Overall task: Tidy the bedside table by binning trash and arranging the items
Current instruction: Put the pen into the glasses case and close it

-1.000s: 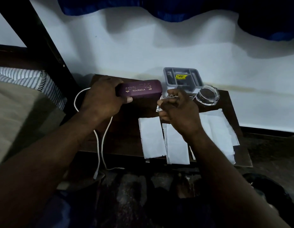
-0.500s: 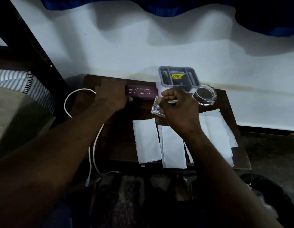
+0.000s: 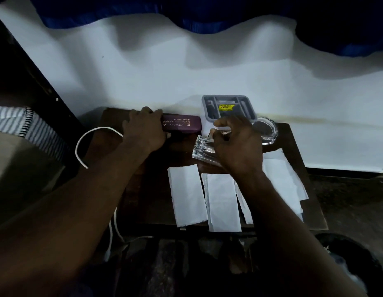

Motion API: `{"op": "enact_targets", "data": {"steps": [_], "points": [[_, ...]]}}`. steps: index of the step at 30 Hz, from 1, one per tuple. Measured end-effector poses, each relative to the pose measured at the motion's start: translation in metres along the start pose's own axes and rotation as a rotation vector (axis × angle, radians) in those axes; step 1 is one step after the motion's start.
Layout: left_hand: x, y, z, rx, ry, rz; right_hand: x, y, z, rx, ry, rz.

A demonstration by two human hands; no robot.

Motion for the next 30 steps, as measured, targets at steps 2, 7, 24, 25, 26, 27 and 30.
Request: {"op": "enact_targets", "data": {"steps": [2, 7, 24, 25, 26, 27, 30], "points": [[-0.008, -0.002, -0.003, -0.039, -0.006, 0.045, -0.001, 0.006, -0.001, -0.032, -0.071, -0.038], [-0.042, -0.009, -0.017, -0.239, -0.046, 0.24, -0.019, 0.02, -0.002, 0.036, -0.269, -0.017], [-0.029, 0.0, 0.001, -0.136, 0.047, 0.189, -0.027, 0.027, 0.014, 0.044, -0.378, 0.041], [-0.028, 0.0, 0.0, -0.151, 0.052, 0.186, -0.027, 0.027, 0.016, 0.042, -0.387, 0.052], [-0.027, 0.0, -0.001, -0.162, 0.056, 0.184, -0.026, 0.027, 0.017, 0.04, -0.389, 0.062], [-0.026, 0.0, -0.001, -0.168, 0.061, 0.181, -0.025, 0.027, 0.017, 0.037, -0.388, 0.068], [-0.023, 0.001, -0.002, -0.178, 0.087, 0.181, -0.024, 0.027, 0.018, 0.031, -0.38, 0.077]]}}
Point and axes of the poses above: each hand's wrist, its own y-axis towards the middle knuckle, its own z-axis out of the palm, x = y × z, the point moved 4 cm from there along y, towards the middle knuckle, and after that the axes turned 4 degrees about -x, right-handed, at the moved point
